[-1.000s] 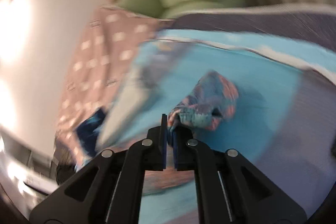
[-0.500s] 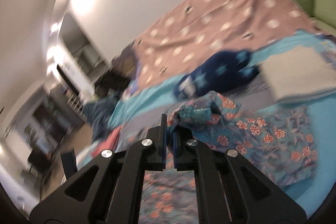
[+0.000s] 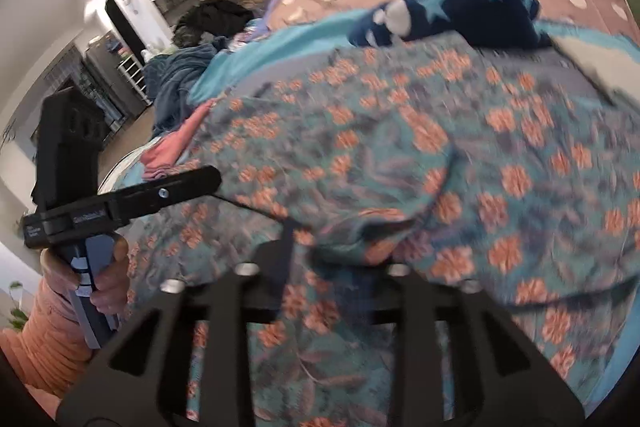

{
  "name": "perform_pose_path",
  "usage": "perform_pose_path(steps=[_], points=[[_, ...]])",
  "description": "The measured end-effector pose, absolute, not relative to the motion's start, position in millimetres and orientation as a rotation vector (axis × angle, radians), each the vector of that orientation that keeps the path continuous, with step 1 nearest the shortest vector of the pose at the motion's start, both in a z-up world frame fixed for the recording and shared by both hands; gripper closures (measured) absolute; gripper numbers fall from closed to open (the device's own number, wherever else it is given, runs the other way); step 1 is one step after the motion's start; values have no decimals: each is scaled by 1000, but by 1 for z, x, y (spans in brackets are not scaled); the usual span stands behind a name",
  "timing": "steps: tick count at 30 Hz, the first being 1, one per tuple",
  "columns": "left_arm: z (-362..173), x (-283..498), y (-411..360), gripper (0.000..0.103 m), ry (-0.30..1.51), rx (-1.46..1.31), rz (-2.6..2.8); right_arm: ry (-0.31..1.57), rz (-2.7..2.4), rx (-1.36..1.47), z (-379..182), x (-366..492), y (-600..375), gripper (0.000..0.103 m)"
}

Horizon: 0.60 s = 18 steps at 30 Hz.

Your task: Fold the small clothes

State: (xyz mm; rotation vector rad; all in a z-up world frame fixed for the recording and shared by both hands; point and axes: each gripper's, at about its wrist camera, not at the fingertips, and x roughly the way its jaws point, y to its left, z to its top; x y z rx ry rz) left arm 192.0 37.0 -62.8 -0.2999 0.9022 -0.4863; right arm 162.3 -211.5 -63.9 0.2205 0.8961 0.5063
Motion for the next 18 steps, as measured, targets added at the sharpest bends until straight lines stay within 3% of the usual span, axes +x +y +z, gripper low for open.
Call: perform_pose_path(steps=[6,10,18], points=[[-65,195,39,33,907,-312,-486,866,458,321,-62,174,-223,59],[-65,199,50,33,899,-359,-479,854,515,270,-58,183,-198,72],[-68,208,50,31,939,-402,-492,858,611,58,-57,156,-161,70]])
